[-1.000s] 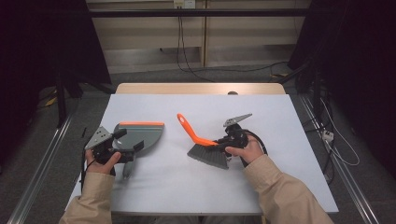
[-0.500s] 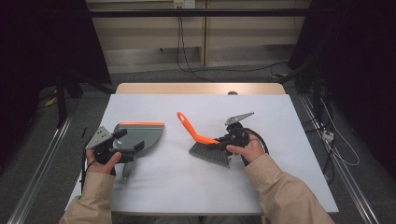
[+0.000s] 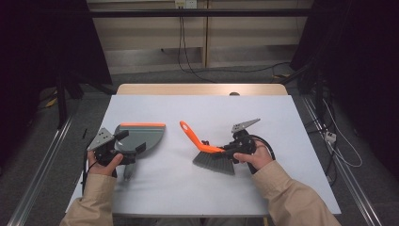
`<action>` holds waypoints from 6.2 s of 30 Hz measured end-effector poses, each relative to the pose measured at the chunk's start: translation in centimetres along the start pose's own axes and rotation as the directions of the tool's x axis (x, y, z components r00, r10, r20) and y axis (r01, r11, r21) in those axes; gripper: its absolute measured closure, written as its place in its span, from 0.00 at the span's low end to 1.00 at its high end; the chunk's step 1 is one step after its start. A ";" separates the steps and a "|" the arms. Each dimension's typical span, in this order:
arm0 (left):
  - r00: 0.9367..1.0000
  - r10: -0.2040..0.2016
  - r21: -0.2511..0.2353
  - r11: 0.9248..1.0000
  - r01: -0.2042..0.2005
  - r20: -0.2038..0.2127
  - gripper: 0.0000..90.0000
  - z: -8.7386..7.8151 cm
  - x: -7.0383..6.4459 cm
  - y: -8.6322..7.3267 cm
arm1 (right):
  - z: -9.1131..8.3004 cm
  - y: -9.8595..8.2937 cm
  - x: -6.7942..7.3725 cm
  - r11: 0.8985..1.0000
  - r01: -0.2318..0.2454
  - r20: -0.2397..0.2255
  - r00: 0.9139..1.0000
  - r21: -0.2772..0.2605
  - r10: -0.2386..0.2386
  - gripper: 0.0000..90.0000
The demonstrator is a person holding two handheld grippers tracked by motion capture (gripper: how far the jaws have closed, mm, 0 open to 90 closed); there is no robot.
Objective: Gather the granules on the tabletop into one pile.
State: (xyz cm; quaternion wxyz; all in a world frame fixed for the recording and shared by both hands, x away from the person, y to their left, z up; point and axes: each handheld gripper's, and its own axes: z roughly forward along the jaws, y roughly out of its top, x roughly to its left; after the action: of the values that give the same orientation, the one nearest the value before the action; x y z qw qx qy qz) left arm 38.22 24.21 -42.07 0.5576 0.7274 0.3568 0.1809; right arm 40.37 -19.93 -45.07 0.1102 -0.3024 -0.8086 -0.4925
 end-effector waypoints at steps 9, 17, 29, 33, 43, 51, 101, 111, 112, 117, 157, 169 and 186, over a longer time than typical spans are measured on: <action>1.000 -0.003 -0.003 1.000 0.003 -0.001 0.07 -0.1 0.1 0.0 | -0.3 0.5 -1.3 1.000 0.024 0.025 0.999 -0.011 -0.023 0.79; 1.000 -0.002 0.000 1.000 0.002 0.001 0.07 -0.1 0.1 0.0 | -0.9 0.9 -2.0 0.999 0.024 0.068 0.997 -0.028 -0.022 0.79; 1.000 0.001 0.005 1.000 -0.001 -0.001 0.07 0.1 0.0 0.0 | -1.3 2.1 -0.9 0.991 -0.049 0.091 0.994 -0.129 0.061 0.79; 1.000 0.006 0.007 1.000 -0.006 0.002 0.07 0.1 -0.1 0.0 | -0.7 2.8 0.0 0.965 -0.123 0.138 0.978 -0.230 0.158 0.79; 1.000 0.011 0.006 1.000 -0.011 0.002 0.07 0.0 -0.1 0.0 | 4.2 2.4 2.0 0.916 -0.238 0.253 0.911 -0.322 0.325 0.79; 1.000 0.013 0.004 1.000 -0.013 0.000 0.07 -0.2 -0.1 0.0 | 3.8 0.6 1.9 0.892 -0.313 0.332 0.845 -0.328 0.419 0.79; 1.000 0.011 0.006 1.000 -0.011 0.005 0.07 0.2 -0.3 0.0 | -1.2 -1.2 2.4 0.803 -0.368 0.305 0.786 -0.468 0.538 0.79; 1.000 0.002 0.004 1.000 -0.002 0.002 0.07 0.1 -0.1 0.0 | -3.2 2.4 0.7 0.915 -0.082 0.370 0.897 -0.395 0.240 0.79; 1.000 0.005 0.005 1.000 -0.005 0.001 0.07 0.1 -0.1 0.0 | -3.3 2.8 0.4 0.934 -0.018 0.404 0.899 -0.356 0.171 0.79; 1.000 0.004 0.005 1.000 -0.004 0.000 0.07 0.0 0.0 0.0 | -2.9 3.4 -1.0 0.963 0.161 0.461 0.886 -0.218 -0.044 0.79; 1.000 -0.002 0.007 1.000 0.002 -0.002 0.07 0.0 0.1 0.0 | -1.1 2.7 -3.2 0.897 0.439 0.294 0.852 0.048 -0.433 0.79; 1.000 -0.002 0.003 1.000 0.002 -0.002 0.07 -0.1 0.0 0.1 | -1.7 1.8 -2.0 0.896 0.441 0.252 0.862 0.056 -0.440 0.79; 1.000 0.002 0.002 1.000 -0.002 -0.004 0.07 -0.1 -0.1 0.2 | -2.3 1.4 -1.5 0.925 0.375 0.307 0.890 -0.068 -0.338 0.79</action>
State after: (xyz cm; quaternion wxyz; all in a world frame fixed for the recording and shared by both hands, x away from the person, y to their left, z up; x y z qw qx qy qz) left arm 38.14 24.19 -41.88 0.5560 0.7279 0.3574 0.1823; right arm 42.09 -21.97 -43.66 -0.1208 -0.2235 -0.8252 -0.5044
